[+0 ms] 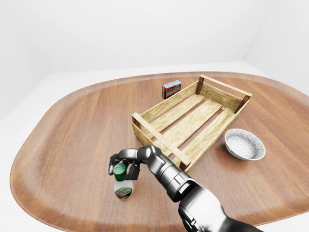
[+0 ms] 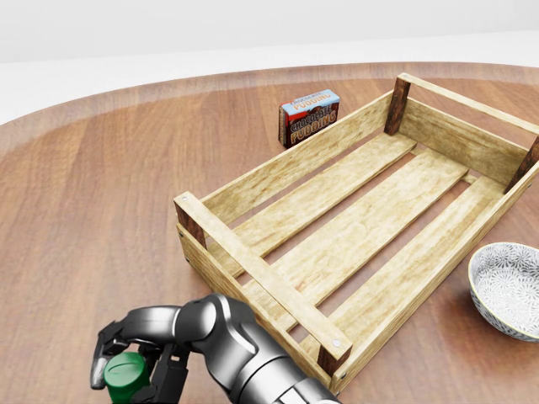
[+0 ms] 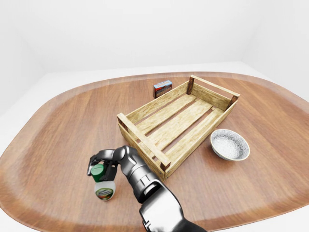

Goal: Pick up the salad dressing and put it in the tray.

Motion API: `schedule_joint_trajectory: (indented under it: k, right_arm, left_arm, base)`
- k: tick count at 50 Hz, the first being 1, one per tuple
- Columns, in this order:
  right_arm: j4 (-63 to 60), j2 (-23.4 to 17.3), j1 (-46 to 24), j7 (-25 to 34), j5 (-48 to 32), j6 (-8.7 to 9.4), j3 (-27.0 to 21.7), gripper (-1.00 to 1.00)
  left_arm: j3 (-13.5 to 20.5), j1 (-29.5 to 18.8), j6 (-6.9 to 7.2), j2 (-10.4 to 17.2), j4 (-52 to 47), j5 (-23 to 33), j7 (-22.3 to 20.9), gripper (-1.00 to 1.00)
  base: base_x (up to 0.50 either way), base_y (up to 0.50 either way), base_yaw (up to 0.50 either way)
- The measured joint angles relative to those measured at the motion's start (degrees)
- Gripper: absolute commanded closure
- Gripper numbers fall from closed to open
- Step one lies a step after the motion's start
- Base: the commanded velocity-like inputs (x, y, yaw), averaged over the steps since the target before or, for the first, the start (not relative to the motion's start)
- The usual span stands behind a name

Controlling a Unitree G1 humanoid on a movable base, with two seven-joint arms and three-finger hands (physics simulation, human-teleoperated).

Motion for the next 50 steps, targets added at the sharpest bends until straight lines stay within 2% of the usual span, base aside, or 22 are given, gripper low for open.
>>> schedule_joint_trajectory:
  k: [14,23,32,50]
  right_arm:
    - [-2.7,0.0,0.2,0.0,-2.0,-0.01,1.5,1.00]
    - [-8.8,0.0,-1.2,0.0,-4.7,0.00,2.4,1.00]
    - [-14.1,0.0,-5.9,0.0,-5.6,0.00,1.9,1.00]
    - [-18.4,-0.4,-21.2,0.0,-3.1,0.00,-2.1,1.00]
  left_arm:
    - [0.3,0.2,0.00,-0.1,-0.1,-0.1,-0.2,-1.00]
    - [0.1,0.2,0.00,-0.4,-0.8,-0.3,0.0,-1.00]
    - [-0.4,0.0,0.00,-0.7,-1.0,-0.2,-0.1,-1.00]
    - [-1.5,0.0,0.00,-1.5,-1.0,0.1,-0.3,-1.00]
  base:
    - [0.00,0.00,0.00]
    - [0.00,0.00,0.00]
    - [0.00,0.00,0.00]
    - [0.00,0.00,0.00]
